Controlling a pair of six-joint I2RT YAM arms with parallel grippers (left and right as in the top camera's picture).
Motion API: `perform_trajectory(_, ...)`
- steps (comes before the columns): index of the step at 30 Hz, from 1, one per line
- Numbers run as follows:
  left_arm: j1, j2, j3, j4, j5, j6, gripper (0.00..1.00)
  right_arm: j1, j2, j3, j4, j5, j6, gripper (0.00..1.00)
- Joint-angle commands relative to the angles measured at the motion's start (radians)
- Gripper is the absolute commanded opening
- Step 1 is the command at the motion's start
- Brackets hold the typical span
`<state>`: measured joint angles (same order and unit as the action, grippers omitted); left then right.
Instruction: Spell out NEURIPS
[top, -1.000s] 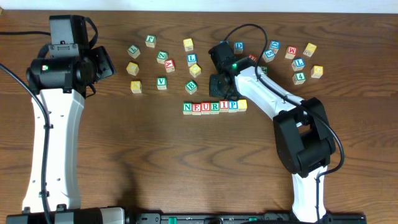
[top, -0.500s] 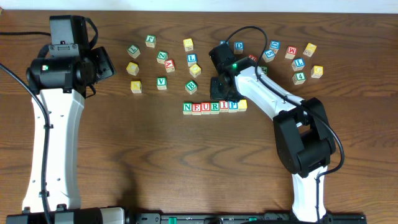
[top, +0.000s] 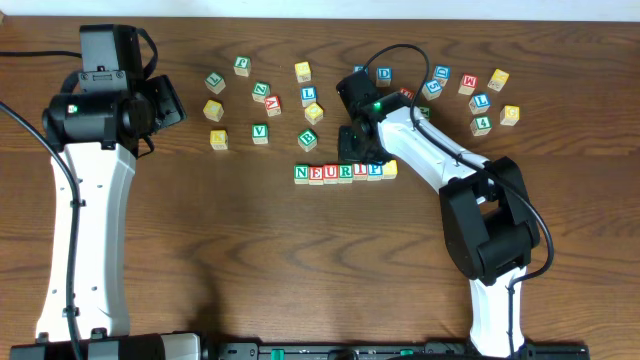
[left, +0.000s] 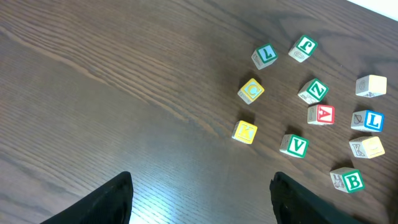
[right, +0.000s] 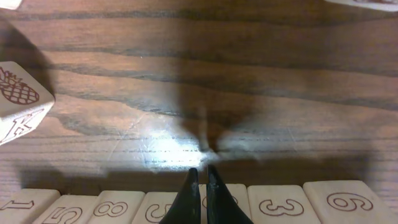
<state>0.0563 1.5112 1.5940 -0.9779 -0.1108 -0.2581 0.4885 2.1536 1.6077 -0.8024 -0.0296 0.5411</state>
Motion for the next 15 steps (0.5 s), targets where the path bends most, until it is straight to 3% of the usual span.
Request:
perform_trajectory(1,0.002,0.005,-0.009,-0.005,-0.002,-0.005,0.7,0.007,0.02,-0.008,-0.013,-0.007,0.012,0.01)
perform_trajectory(15,0.002,0.005,-0.021,-0.005,-0.002,-0.005,0.7,0.007,0.02,-0.008,-0.012,-0.007,0.012,0.02)
